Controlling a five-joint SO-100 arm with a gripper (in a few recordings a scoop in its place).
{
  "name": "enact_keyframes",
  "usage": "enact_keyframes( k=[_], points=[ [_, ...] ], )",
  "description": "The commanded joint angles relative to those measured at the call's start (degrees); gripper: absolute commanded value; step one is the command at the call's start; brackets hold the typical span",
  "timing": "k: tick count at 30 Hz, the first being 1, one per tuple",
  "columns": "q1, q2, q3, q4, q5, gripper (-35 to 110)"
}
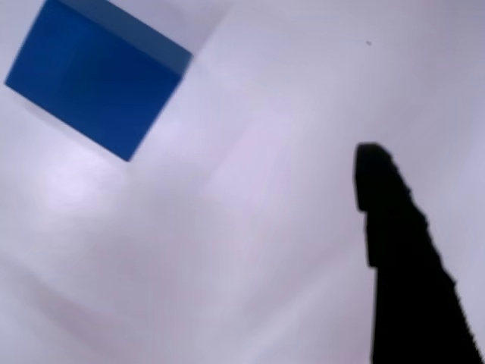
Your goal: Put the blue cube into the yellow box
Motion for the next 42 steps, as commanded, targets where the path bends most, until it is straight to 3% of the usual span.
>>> enact_keyframes(
  k=[1, 27, 42],
  points=[
    [-1.49, 2.55, -7.21, 0.88, 0.97, 70],
    [-3.69, -14.85, -19.60, 5.89, -4.57, 70],
    [-4.48, -22.94, -24.26, 1.58, -7.03, 66]
  ],
)
